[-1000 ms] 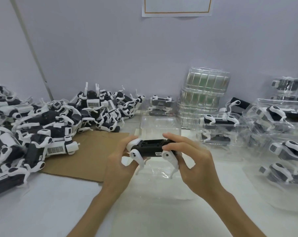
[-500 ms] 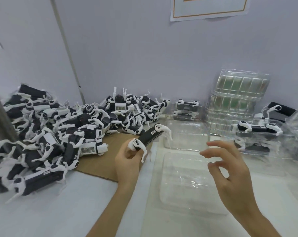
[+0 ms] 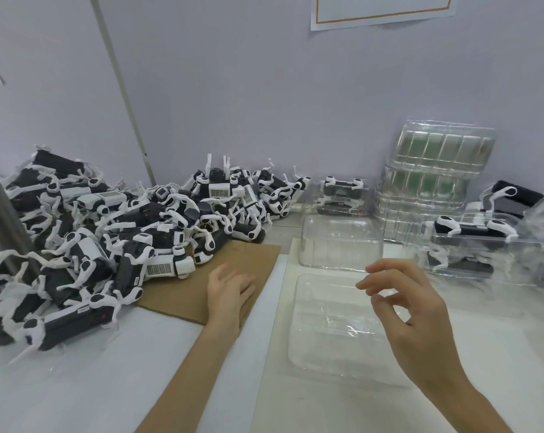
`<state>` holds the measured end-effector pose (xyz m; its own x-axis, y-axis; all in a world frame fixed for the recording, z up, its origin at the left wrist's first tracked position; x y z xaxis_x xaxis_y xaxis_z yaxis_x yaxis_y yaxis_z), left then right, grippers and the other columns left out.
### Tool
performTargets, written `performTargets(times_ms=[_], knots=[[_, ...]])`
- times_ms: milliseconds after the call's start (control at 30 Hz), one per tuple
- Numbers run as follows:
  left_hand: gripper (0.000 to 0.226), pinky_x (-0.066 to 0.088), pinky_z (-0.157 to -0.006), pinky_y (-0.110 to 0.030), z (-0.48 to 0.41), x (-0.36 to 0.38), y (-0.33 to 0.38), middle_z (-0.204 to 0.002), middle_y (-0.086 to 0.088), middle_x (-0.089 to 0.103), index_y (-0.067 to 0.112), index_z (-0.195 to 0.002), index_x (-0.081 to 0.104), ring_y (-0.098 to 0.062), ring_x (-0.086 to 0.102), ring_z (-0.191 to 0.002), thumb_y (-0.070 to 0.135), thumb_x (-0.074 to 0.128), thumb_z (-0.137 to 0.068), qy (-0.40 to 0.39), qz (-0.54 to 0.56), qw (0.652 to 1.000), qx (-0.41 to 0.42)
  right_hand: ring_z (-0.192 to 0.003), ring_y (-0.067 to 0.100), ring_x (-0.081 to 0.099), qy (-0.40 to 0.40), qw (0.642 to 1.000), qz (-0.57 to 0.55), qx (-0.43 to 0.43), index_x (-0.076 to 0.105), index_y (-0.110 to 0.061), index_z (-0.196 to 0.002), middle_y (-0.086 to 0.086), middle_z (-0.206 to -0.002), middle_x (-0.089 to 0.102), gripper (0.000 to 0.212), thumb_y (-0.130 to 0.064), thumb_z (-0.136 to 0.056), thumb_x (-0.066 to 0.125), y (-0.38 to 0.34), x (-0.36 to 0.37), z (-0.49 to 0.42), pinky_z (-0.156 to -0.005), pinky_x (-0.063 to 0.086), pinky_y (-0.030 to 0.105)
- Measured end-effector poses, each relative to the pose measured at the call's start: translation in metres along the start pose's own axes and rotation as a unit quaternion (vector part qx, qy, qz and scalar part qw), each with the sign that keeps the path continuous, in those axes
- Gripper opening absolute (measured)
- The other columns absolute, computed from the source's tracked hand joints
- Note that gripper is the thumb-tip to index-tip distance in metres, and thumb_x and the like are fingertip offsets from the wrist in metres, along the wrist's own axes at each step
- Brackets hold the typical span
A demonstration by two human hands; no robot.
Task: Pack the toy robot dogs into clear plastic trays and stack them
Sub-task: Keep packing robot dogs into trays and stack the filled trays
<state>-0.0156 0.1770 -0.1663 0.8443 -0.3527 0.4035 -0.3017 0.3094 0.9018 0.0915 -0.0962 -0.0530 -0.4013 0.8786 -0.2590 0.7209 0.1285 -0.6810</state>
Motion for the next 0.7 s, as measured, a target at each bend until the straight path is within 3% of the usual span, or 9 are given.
performTargets(times_ms=[100,200,267,333,367,500,567,700], knots=[[0.040,0.054,-0.086,-0.041,-0.008,0.003,0.025,-0.123,-0.008,0.059,0.019,-0.122,0.051,-0.027,0.064,-0.101,-0.003,0.057,-0.088,0.043,-0.194,0.974,0.111,-0.085,0.017,0.065,-0.001,1.000,-0.005,0.012,0.070,-0.024,-0.079,-0.010,-0.105,0.062,0.047,0.021,-0.081,0.059,0.004,0.000,0.000,-0.072,0.051,0.030],[0.039,0.048,-0.095,-0.038,-0.024,0.031,0.049,-0.130,-0.001,0.056,0.018,-0.129,0.054,-0.022,0.058,-0.113,0.012,0.060,-0.091,-0.030,-0.471,0.855,0.217,-0.086,0.016,0.065,0.002,1.000,-0.001,0.020,0.070,-0.026,-0.079,-0.009,-0.104,0.063,0.049,0.021,-0.082,0.060,0.009,-0.002,-0.002,-0.071,0.050,0.023],[0.050,0.044,-0.090,-0.034,-0.042,0.047,0.053,-0.140,0.000,0.047,0.019,-0.140,0.044,-0.021,0.056,-0.116,0.022,0.060,-0.093,-0.068,-0.598,0.763,0.237,-0.088,0.016,0.065,0.004,1.000,0.004,0.018,0.070,-0.027,-0.079,-0.009,-0.102,0.064,0.050,0.023,-0.081,0.061,0.011,-0.003,-0.003,-0.070,0.050,0.021],[0.059,0.042,-0.088,-0.035,-0.064,0.061,0.053,-0.145,-0.002,0.043,0.018,-0.146,0.036,-0.025,0.056,-0.119,0.028,0.060,-0.094,-0.079,-0.651,0.718,0.233,-0.087,0.017,0.065,0.006,1.000,0.006,0.019,0.070,-0.026,-0.078,-0.010,-0.101,0.063,0.051,0.024,-0.080,0.061,0.014,-0.004,-0.003,-0.069,0.051,0.023],[0.061,0.043,-0.090,-0.037,-0.075,0.066,0.051,-0.145,-0.004,0.044,0.017,-0.147,0.035,-0.026,0.055,-0.121,0.029,0.061,-0.093,-0.080,-0.648,0.724,0.222,-0.085,0.016,0.065,0.008,1.000,0.008,0.019,0.071,-0.025,-0.078,-0.010,-0.101,0.063,0.050,0.025,-0.080,0.062,0.015,-0.004,-0.004,-0.069,0.051,0.025],[0.059,0.044,-0.097,-0.035,-0.121,0.078,0.037,-0.141,-0.009,0.052,0.012,-0.143,0.043,-0.028,0.053,-0.123,0.025,0.067,-0.090,-0.074,-0.516,0.843,0.133,-0.074,0.014,0.064,0.033,0.999,0.018,-0.011,0.070,-0.022,-0.074,-0.013,-0.097,0.062,0.031,0.006,-0.077,0.059,0.010,-0.009,-0.009,-0.063,0.051,0.029],[0.054,0.043,-0.097,-0.034,-0.135,0.084,0.032,-0.142,-0.011,0.051,0.008,-0.141,0.049,-0.029,0.053,-0.124,0.023,0.066,-0.092,-0.060,-0.518,0.841,0.146,-0.071,0.013,0.063,0.043,0.999,0.022,-0.024,0.070,-0.023,-0.072,-0.014,-0.094,0.062,0.030,0.004,-0.073,0.056,0.008,-0.012,-0.012,-0.060,0.051,0.029],[0.018,0.042,-0.080,-0.029,-0.141,0.086,0.040,-0.120,-0.012,0.061,0.007,-0.108,0.069,-0.021,0.058,-0.091,0.018,0.059,-0.096,0.007,-0.534,0.813,0.232,-0.066,0.014,0.063,0.045,0.997,0.041,-0.040,0.070,-0.023,-0.070,-0.013,-0.092,0.062,0.031,0.006,-0.070,0.057,0.007,-0.017,-0.016,-0.057,0.050,0.029]])
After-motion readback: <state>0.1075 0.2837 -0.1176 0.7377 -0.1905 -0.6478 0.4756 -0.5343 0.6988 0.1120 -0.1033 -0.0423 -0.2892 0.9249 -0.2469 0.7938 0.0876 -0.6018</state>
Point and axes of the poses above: each hand's wrist, its own z-axis away from the middle knuckle, its own x-axis out of the palm, y = z × x, the point moved 8 cm from there along -z, towards the middle knuckle
